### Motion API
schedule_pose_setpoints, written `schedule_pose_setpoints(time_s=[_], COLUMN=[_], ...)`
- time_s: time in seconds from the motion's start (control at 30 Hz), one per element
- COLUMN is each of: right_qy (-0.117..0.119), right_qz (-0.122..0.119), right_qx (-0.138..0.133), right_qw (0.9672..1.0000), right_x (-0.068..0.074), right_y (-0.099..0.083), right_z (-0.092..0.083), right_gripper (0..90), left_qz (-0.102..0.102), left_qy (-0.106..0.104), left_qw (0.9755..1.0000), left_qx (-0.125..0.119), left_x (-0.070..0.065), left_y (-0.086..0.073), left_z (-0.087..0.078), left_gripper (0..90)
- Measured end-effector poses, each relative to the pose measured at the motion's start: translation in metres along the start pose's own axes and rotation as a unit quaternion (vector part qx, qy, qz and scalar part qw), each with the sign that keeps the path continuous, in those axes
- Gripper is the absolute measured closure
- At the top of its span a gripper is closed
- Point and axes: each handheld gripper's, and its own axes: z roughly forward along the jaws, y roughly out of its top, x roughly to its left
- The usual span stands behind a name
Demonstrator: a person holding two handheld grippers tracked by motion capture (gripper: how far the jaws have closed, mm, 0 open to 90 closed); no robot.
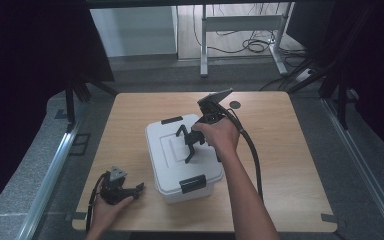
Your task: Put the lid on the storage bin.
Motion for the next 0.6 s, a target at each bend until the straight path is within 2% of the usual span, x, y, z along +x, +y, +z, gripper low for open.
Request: schedule_pose_setpoints(time_s=[0.33, 0.6], right_qy=[-0.009, -0.009], right_qz=[0.032, 0.038], right_qx=[-0.009, -0.005], right_qw=[0.9994, 0.9992], right_x=[0.000, -0.006], right_y=[0.006, 0.004], right_z=[0.006, 0.012], right_gripper=[84.1, 84.2], left_qz=[0.001, -0.001], left_qy=[-0.001, -0.001], left_qw=[1.0000, 1.0000], left_qx=[0.000, 0.000], left_x=[0.000, 0.000], left_y=[0.000, 0.000], left_z=[0.000, 0.000], left_gripper=[12.3, 12.3])
